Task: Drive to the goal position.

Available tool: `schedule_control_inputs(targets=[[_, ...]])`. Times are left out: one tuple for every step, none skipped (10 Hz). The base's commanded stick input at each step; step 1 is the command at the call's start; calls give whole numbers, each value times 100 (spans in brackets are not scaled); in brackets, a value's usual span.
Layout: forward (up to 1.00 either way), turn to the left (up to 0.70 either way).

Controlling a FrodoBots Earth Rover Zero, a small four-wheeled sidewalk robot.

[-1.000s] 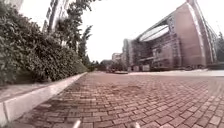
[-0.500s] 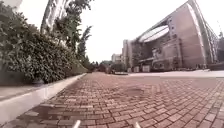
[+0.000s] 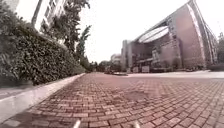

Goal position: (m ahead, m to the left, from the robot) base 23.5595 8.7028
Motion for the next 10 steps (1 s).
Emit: schedule_control_inputs(targets=[[70, -11], [70, -11], [70, -11], [70, -11], [70, -11], [70, -11], [70, -11], [70, -11], [70, -11], [70, -11]])
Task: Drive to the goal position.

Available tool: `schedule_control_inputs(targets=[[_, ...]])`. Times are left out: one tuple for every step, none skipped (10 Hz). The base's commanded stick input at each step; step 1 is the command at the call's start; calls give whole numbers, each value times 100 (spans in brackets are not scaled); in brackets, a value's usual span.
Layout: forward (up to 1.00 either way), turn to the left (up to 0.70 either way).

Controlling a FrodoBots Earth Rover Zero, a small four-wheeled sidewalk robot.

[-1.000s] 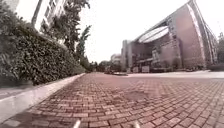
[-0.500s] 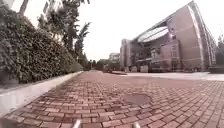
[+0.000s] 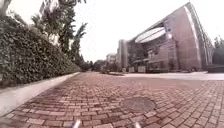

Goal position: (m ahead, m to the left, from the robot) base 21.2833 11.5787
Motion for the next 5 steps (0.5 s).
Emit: schedule_control_inputs(targets=[[70, -11], [70, -11], [70, -11], [70, -11], [70, -11]])
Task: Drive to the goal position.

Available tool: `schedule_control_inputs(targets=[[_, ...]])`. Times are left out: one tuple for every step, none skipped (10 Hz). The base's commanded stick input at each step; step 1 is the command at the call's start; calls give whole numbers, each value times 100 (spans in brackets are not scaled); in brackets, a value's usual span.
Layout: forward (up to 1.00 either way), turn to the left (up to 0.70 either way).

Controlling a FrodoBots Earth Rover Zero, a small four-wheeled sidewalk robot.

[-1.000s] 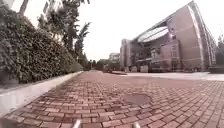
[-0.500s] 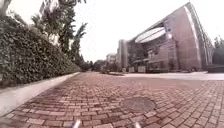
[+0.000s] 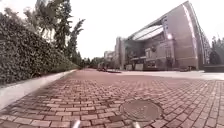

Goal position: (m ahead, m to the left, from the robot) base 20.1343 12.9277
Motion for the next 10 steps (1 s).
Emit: schedule_control_inputs(targets=[[70, -11], [70, -9], [70, 0], [70, 0], [70, 0], [70, 0], [70, -3], [70, 0], [70, 0], [70, 0]])
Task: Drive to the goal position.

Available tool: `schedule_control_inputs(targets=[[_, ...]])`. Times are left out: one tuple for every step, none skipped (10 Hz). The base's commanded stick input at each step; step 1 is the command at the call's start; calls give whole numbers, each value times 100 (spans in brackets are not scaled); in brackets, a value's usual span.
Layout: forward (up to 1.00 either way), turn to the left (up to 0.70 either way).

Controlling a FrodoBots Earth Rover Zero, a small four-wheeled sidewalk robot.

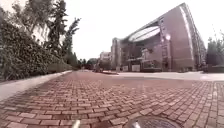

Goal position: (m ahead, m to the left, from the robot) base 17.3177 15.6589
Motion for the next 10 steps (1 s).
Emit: schedule_control_inputs(targets=[[70, 0], [70, 0], [70, 0], [70, 0], [70, 0], [70, 0], [70, 0], [70, 0], [70, 14], [70, 14]])
